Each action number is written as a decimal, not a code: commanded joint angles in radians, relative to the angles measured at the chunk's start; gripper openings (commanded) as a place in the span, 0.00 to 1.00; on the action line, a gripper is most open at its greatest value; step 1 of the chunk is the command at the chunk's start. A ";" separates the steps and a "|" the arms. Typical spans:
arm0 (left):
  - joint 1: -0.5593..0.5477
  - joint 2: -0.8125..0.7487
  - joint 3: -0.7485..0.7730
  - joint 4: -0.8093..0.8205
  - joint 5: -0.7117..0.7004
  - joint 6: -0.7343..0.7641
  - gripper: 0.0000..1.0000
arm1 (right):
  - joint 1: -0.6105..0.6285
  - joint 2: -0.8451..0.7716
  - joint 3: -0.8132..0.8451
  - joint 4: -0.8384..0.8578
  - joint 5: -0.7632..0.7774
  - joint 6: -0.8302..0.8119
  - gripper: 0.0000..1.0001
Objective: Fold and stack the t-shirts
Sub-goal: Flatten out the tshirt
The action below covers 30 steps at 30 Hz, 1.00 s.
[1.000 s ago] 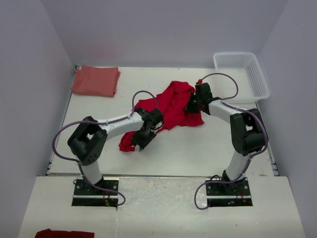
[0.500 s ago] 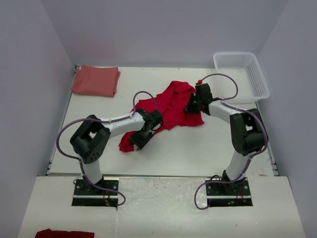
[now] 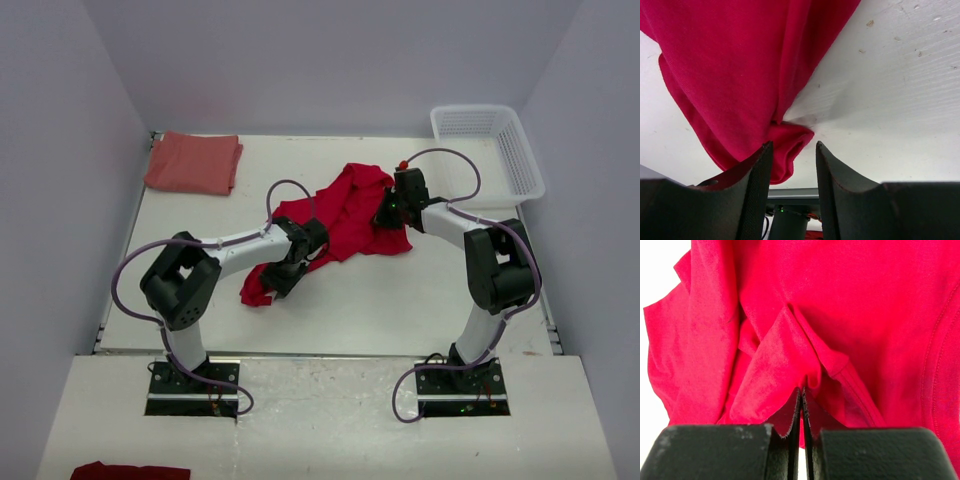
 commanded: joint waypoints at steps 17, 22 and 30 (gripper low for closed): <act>0.011 0.011 -0.026 -0.005 0.039 -0.016 0.31 | -0.003 -0.015 -0.004 0.027 -0.013 -0.014 0.00; 0.012 0.011 -0.041 0.003 0.045 -0.018 0.30 | -0.003 -0.007 0.000 0.024 -0.014 -0.014 0.00; 0.012 -0.003 -0.049 0.006 0.047 -0.018 0.17 | -0.003 -0.002 0.005 0.019 -0.010 -0.013 0.00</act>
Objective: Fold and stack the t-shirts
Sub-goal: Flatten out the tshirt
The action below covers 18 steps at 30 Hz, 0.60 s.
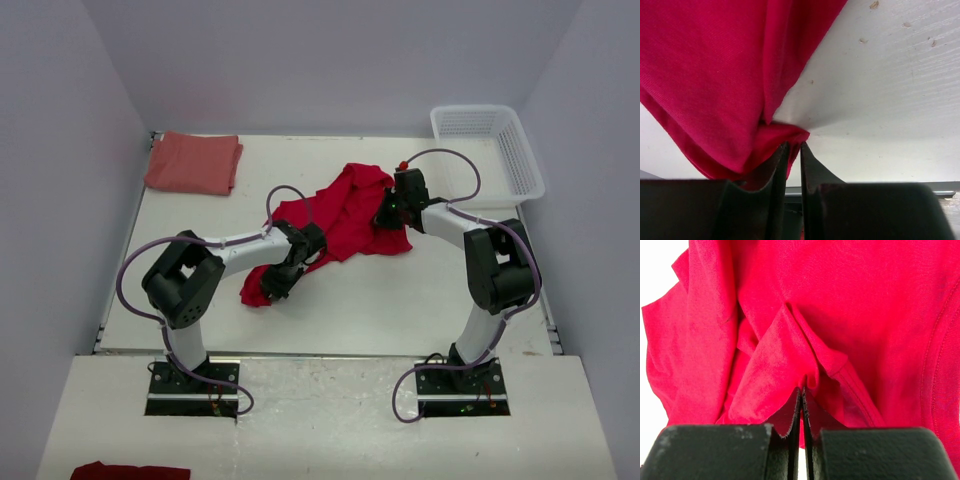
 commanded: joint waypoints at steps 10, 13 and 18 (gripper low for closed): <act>0.006 -0.005 0.002 -0.006 -0.040 -0.026 0.00 | -0.003 -0.006 0.009 0.013 -0.005 -0.019 0.00; 0.013 -0.071 0.007 0.032 -0.147 -0.077 0.00 | -0.003 -0.019 0.013 0.007 0.015 -0.028 0.00; 0.008 -0.354 -0.019 0.200 -0.269 -0.169 0.00 | -0.003 -0.090 0.038 -0.038 0.075 -0.088 0.00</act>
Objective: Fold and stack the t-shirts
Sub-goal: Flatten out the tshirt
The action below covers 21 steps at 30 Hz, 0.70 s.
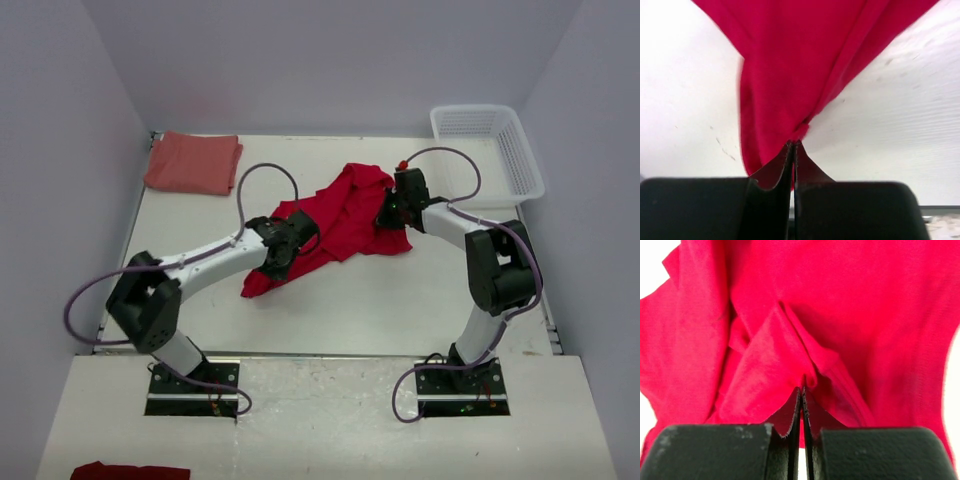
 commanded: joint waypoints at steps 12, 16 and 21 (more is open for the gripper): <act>0.014 -0.643 0.025 0.496 -0.271 -0.017 0.00 | -0.009 -0.238 0.273 -0.226 0.286 -0.219 0.00; 0.016 -0.714 0.027 0.525 -0.452 0.009 0.00 | -0.022 -0.289 0.408 -0.299 0.362 -0.279 0.00; 0.031 -0.771 0.045 0.524 -0.629 0.065 0.00 | -0.083 -0.339 0.622 -0.408 0.384 -0.337 0.00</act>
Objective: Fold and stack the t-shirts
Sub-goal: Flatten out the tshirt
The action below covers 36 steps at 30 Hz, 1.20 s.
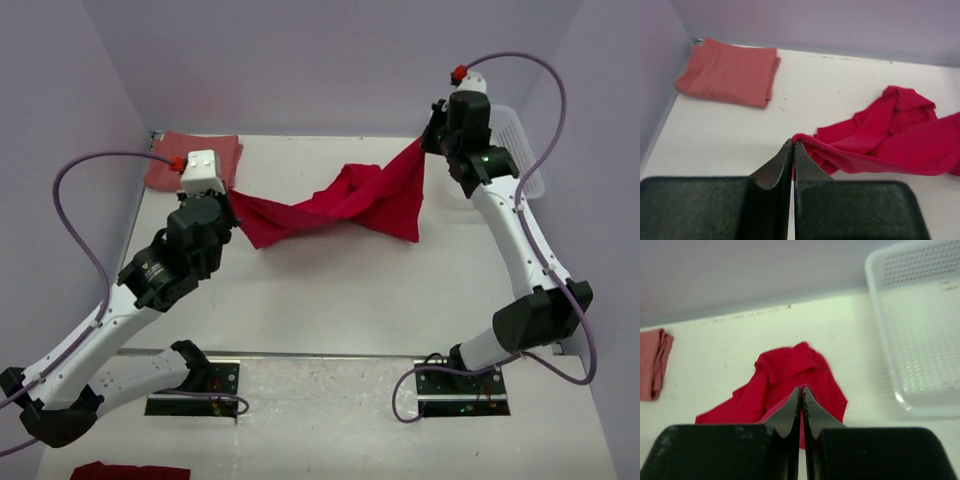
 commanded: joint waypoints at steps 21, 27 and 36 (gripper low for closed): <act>0.035 -0.192 0.306 0.113 0.095 0.308 0.00 | -0.068 -0.389 0.572 -0.322 -0.047 -0.182 0.00; 0.035 -0.169 0.397 0.085 0.254 0.315 0.00 | -0.068 -0.449 0.741 -0.362 -0.142 -0.207 0.00; 0.035 -0.011 0.452 0.051 0.206 0.315 0.00 | -0.068 -0.475 0.790 -0.305 -0.266 -0.178 0.00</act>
